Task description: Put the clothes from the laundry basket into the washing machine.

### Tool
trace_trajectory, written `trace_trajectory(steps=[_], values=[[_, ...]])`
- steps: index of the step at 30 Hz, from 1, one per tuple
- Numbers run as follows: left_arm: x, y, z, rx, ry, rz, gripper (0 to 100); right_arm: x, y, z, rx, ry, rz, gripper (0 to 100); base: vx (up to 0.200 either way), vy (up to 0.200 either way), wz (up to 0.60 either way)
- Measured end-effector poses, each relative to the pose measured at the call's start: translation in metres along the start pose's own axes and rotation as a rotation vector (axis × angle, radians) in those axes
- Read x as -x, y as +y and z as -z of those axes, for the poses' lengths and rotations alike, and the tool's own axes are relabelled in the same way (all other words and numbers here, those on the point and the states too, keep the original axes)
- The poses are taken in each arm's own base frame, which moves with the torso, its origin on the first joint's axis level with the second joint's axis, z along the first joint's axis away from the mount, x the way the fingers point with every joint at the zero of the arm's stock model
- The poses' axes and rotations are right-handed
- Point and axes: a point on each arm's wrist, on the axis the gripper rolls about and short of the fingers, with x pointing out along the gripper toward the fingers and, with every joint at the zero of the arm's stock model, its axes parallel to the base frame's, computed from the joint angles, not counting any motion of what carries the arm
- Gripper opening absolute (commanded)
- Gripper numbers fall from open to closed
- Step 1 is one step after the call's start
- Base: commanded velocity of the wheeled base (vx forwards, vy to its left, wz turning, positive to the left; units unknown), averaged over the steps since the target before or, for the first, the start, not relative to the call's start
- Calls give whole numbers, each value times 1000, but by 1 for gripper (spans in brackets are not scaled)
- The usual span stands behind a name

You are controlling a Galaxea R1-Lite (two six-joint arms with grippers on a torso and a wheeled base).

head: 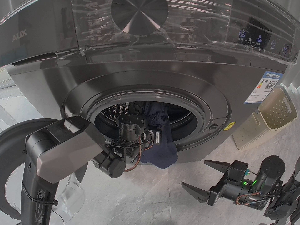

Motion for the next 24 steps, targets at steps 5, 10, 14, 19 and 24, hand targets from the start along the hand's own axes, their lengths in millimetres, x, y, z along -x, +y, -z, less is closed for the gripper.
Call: trace_trajectory(steps=[5,10,14,19,24], values=[[-11,6,-18,18,-80,-31,0,-1,0,-1,-1,-4,-1,100,0,0,0],[-24,18,-44,59,-199,-82,0,-2,0,-2,-2,-11,-1,100,0,0,0],[-32,28,-68,88,-295,-108,0,-3,0,-3,-4,-15,-1,100,0,0,0],[-36,37,-78,102,-337,-126,100,-3,0,-3,-6,-17,-1,100,0,0,0],[-36,39,-75,102,-318,-132,100,-4,-1,-3,-6,-19,6,100,0,0,0]])
